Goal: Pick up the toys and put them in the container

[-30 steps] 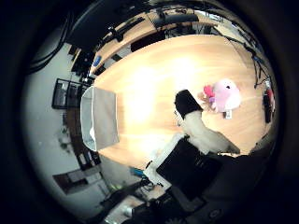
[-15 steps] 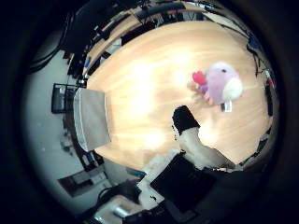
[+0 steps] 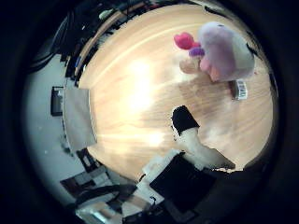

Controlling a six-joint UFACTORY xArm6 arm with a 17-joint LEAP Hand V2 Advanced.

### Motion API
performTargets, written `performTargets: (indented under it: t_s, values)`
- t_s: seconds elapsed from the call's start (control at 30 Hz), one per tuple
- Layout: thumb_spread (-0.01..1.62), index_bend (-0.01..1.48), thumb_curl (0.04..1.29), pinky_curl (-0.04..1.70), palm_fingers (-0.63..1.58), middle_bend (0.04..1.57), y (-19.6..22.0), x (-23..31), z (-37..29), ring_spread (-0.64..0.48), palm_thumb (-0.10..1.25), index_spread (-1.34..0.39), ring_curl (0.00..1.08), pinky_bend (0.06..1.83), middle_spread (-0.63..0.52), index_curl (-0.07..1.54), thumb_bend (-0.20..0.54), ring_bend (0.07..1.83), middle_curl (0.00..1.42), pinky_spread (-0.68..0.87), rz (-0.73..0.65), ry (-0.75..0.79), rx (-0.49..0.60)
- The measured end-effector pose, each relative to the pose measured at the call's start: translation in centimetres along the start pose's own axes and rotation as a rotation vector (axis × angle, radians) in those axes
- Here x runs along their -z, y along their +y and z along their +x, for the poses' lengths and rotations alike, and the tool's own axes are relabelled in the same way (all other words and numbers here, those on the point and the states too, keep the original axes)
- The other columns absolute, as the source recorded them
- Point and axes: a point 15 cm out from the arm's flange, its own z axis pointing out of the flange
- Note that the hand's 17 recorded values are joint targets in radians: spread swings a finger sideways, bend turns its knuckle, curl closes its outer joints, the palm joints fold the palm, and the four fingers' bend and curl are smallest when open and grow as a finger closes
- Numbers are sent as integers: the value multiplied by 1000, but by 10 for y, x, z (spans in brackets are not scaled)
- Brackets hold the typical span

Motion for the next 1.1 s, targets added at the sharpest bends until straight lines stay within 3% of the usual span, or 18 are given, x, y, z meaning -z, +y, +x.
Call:
performTargets:
  t_s: [0.2, 0.5, 0.57, 0.6, 0.63, 0.67, 0.77, 0.97, 1.1]
  values:
    - [1014, 188, 407, -3, 309, 186, -6, -7, 12, -270, 461, -578, 206, 941, -293, 329, -28, 660, 299, 0, 22, 10, -6]
    - [1000, 154, 416, 6, 319, 197, 3, -67, 16, -271, 518, -569, 208, 1011, -293, 307, -12, 662, 302, 27, -105, -48, -18]
    - [998, 172, 437, 0, 477, 221, 4, -81, 20, -332, 590, -572, 221, 1031, -330, 304, 4, 744, 309, -28, -133, -63, -12]
    - [1000, 156, 447, 26, 653, 248, 5, -85, 25, -357, 618, -569, 243, 1112, -361, 300, 14, 810, 320, -128, -139, -69, -15]
    - [1009, 166, 475, 59, 1010, 312, 6, -88, 32, -389, 701, -570, 267, 1215, -408, 292, 46, 950, 342, -320, -139, -73, -16]
    - [1010, 181, 484, 73, 1100, 352, 11, -92, 40, -389, 728, -573, 279, 1224, -418, 299, 56, 978, 360, -351, -141, -83, -19]
    - [1027, 359, 532, 179, 1283, 531, 11, -93, 48, -377, 856, -601, 371, 1364, -464, 410, 111, 1073, 461, -342, -110, -130, -28]
    - [1029, 717, 618, 299, 1139, 802, -17, -85, 22, -383, 1006, -621, 490, 1552, -549, 635, 162, 1221, 658, -273, 45, -311, -20]
    - [1035, 858, 663, 347, 1057, 926, -19, -81, 25, -378, 1055, -601, 555, 1607, -564, 756, 177, 1292, 778, -250, 61, -309, -23]
